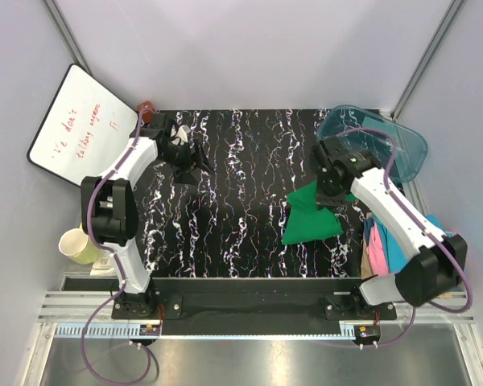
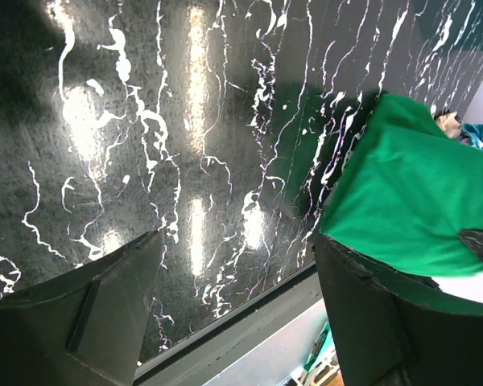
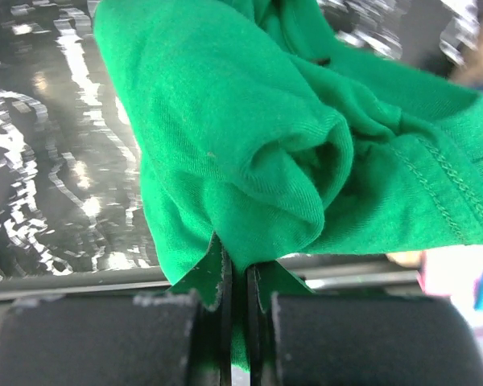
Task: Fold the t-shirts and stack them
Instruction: Put the neatly folded tshirt into the corner of the board with the right arm
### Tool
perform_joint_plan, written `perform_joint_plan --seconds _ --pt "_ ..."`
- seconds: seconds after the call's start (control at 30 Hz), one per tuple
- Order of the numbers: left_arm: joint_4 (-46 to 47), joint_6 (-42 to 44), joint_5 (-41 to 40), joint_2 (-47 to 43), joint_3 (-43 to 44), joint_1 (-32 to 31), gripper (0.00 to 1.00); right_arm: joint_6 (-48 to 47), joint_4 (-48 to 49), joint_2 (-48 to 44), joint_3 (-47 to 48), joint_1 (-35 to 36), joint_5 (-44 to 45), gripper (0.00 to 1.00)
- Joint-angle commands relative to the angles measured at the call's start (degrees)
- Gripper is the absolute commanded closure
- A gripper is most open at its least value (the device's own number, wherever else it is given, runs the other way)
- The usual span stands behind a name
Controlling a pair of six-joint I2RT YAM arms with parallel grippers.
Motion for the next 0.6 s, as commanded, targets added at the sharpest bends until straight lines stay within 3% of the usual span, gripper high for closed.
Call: perform_joint_plan --seconds 0.0,0.3,0.57 --pt "0.22 1.69 3.20 0.40 2.65 -0.66 0.19 7.42 -8.70 -6.46 -1.76 -2.31 7.96 1.00" --pt "0.04 2.39 3.82 1.54 3.00 -2.07 0.18 11.47 -20.03 -14.65 2.71 -5.56 13.32 1.00" --pt "0.04 2.13 4.79 2.77 4.67 -3.12 0.18 9.11 -23.03 -16.33 6.76 -10.22 16.57 1.00"
